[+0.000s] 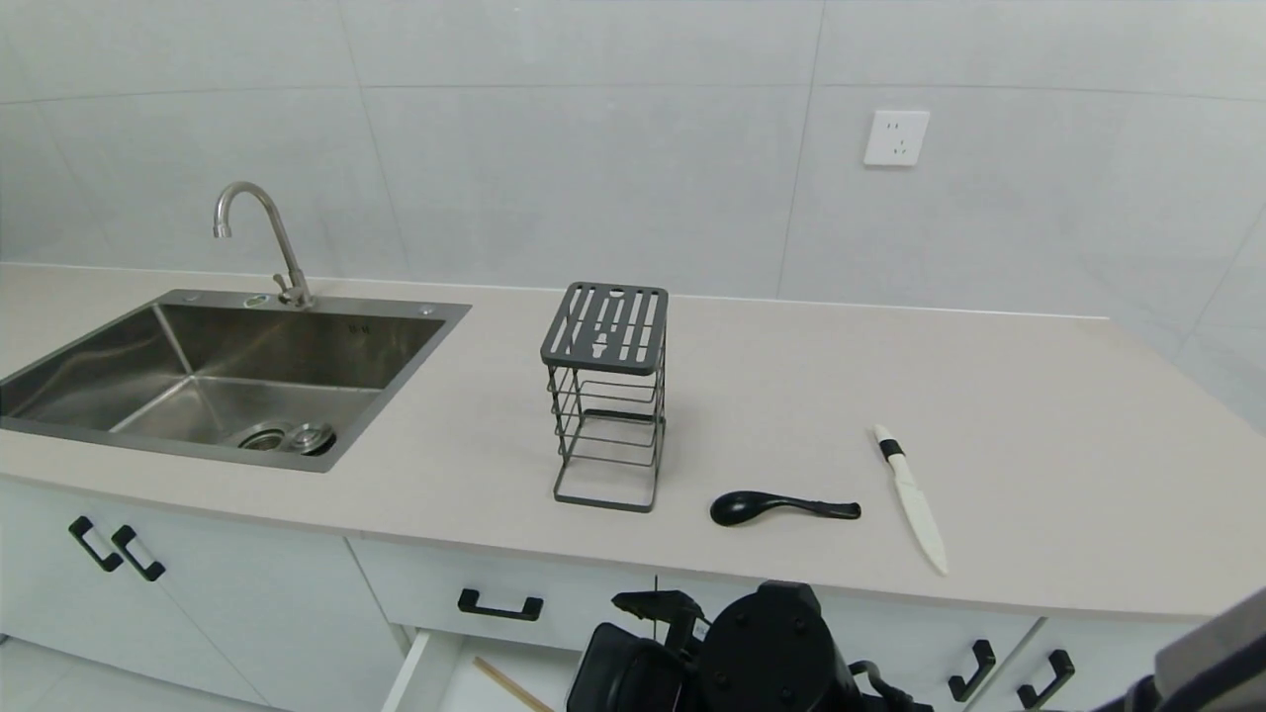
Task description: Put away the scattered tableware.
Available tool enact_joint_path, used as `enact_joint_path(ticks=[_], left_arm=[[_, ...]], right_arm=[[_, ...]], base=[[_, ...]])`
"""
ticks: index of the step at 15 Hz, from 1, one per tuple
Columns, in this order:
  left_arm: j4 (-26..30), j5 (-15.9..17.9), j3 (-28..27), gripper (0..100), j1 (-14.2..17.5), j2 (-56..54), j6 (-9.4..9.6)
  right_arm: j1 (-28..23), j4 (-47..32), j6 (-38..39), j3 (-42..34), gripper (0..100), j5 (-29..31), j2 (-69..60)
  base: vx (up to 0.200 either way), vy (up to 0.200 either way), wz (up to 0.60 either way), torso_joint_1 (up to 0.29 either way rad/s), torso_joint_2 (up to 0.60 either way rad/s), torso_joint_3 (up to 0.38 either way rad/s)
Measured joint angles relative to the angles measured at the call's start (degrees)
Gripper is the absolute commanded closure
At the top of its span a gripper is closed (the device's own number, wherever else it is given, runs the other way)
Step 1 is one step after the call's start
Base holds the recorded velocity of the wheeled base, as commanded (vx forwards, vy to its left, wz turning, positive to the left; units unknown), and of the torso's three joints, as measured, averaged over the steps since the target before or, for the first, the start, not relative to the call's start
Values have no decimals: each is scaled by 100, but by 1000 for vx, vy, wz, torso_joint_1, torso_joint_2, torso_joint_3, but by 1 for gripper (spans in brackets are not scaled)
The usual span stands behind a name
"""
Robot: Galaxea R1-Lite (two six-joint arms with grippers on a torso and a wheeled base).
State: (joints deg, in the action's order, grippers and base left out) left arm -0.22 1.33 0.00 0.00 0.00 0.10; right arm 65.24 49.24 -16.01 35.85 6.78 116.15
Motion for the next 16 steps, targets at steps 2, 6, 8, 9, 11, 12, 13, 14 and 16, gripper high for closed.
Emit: enact_joint_path(ticks=[2, 6, 8, 9, 11, 12, 13, 14, 16], left_arm=[[-2, 0, 0, 0, 0, 0, 0], [0, 0, 0, 0, 0, 0, 0], [0, 0, 0, 0, 0, 0, 0], [-2, 0, 0, 0, 0, 0, 1], [1, 0, 0, 0, 0, 0, 0], [-2, 0, 0, 0, 0, 0, 0], [0, 0, 0, 0, 0, 0, 0], [0, 0, 0, 0, 0, 0, 0], [-2, 0, 0, 0, 0, 0, 1]], right_arm=[[-11, -20, 148, -50, 0, 0, 2], [-102, -121, 363, -251, 0, -76, 41], [-232, -145, 361, -229, 0, -185, 105], [-276, -134, 358, -226, 0, -210, 127], [-334, -107, 358, -272, 0, -413, 157], [-367, -83, 363, -304, 0, -462, 165], [-433, -20, 363, -330, 0, -478, 162], [-544, 74, 364, -361, 0, -482, 138], [-723, 117, 422, -523, 0, -482, -20]], base=[[0, 0, 0, 290, -605, -322], [0, 0, 0, 50, -123, -50], [0, 0, 0, 0, 0, 0], [0, 0, 0, 0, 0, 0], [0, 0, 0, 0, 0, 0], [0, 0, 0, 0, 0, 0], [0, 0, 0, 0, 0, 0], [0, 0, 0, 0, 0, 0], [0, 0, 0, 0, 0, 0]])
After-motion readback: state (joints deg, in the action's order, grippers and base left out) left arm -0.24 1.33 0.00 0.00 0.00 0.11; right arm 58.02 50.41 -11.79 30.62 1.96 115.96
